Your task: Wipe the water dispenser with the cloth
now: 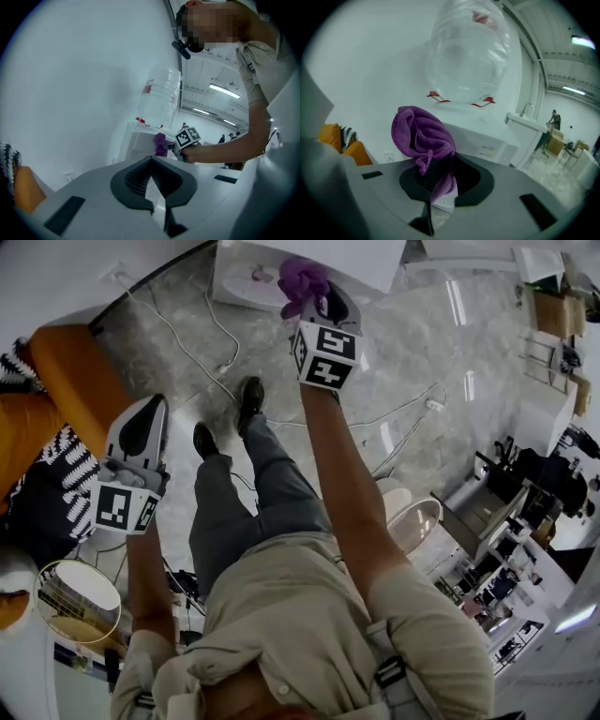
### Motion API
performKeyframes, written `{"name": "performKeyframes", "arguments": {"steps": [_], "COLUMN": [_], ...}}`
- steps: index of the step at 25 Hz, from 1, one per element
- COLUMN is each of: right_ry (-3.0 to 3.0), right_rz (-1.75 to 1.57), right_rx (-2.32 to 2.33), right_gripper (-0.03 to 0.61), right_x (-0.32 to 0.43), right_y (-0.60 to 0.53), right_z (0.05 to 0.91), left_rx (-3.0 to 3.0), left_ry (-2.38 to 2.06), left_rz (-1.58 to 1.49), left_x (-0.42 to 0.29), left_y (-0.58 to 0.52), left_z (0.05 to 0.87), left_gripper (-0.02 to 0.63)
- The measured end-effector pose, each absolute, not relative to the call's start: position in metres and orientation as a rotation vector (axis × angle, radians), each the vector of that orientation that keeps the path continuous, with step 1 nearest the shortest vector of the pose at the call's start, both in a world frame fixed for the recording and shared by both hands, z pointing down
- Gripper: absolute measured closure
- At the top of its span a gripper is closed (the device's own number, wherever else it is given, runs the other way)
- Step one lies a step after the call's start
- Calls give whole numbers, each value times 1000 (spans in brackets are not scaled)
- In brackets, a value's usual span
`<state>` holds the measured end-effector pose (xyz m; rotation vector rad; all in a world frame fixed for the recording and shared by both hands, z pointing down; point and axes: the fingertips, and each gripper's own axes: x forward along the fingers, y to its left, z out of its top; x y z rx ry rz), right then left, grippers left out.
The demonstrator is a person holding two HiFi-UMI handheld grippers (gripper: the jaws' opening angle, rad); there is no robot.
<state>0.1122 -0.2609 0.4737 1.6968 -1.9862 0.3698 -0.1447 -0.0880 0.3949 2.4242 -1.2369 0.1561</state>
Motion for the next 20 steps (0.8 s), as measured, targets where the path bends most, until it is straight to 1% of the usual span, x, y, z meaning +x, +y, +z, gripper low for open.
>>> {"name": "performKeyframes", "arguments": {"steps": [4,7,9,14,20], "right_ry": [-1869,-1817,-1803,-1838,-1974], "right_rz": [428,404,407,448,444], "right_rx": [1861,1933,1961,1953,1813], "right_gripper": [502,505,505,509,509], "right_x": [187,216,222,198,113], "right_y": [-246,-243,-243,-247,-264], "right_z": [467,460,457,461,470], "left_rx": [2440,2452,2457,2447,2400], "left_ry": [-1192,-1167,-1155,-1158,-1222], "left_rz": [172,172,167,163,153], "left_x": [-128,-116,-110,-110,-137], "left_y": [-88,-89,-90,-92,-86], "left_z": [398,399,399,402,408], "left_gripper": [598,598,598,598,598]}}
